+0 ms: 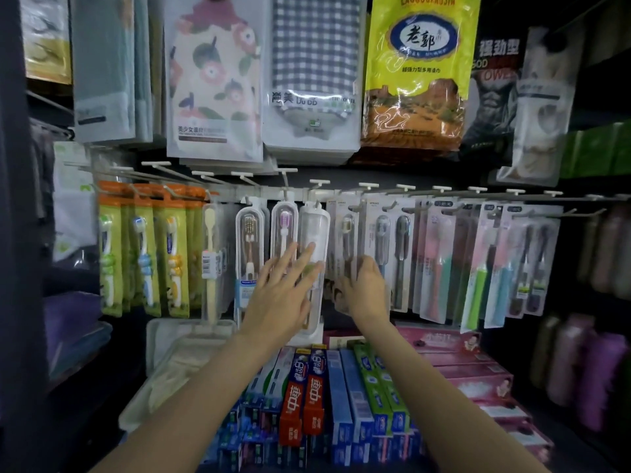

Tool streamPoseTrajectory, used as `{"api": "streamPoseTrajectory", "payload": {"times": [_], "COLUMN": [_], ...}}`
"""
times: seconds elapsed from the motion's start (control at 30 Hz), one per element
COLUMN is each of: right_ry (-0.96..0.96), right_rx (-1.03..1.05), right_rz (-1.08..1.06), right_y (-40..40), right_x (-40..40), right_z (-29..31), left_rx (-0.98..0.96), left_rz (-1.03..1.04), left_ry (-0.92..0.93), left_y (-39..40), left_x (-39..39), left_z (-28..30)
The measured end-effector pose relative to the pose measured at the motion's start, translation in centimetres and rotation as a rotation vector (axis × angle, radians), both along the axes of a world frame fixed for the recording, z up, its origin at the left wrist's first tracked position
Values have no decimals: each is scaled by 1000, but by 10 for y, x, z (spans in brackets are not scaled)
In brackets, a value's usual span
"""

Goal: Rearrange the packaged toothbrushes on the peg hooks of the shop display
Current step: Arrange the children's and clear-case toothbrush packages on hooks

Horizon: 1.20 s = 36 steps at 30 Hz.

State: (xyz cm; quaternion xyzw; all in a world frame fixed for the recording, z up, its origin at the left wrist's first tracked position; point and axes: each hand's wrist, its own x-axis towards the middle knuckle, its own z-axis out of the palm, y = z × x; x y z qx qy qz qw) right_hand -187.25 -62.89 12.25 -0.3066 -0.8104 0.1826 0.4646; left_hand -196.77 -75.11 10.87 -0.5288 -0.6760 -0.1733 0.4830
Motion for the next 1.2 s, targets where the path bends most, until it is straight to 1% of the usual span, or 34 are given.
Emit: {"api": "streamPoseTrajectory", "payload": {"times": [0.17,0.27,0.4,0.6,0.77,0.9,0.97,1.03,1.13,1.2], "right_ry": [-2,46,131,212,240,219,192,171,203,204], "right_rx": [-119,-228,-344,-435,-516,-623,-642,-641,-664,-635], "right_rz": [38,97,169,248,424,562,624,644,684,690], "right_y": [26,41,53,54,46,57,63,59,53,49], "right_x": [-23,-35,-49,-55,-37,-15,-7,0,8,13], "right_z": [8,15,19,17,16,16,11,7,4,7], "left_rx": [-112,-141,-139,-121,-117,-123,-121,-117,-121,-113], "left_rz": [61,81,92,97,101,106,97,86,68,60], "left_ry": [161,237,293,333,281,239,203,172,110,66], "left_y": [19,25,25,18,16,15,15,15,15,16], "left_x": [-10,-17,-27,-32,-29,-25,-24,-21,-14,-9], "left_z": [6,7,6,6,5,3,1,1,0,-1]}}
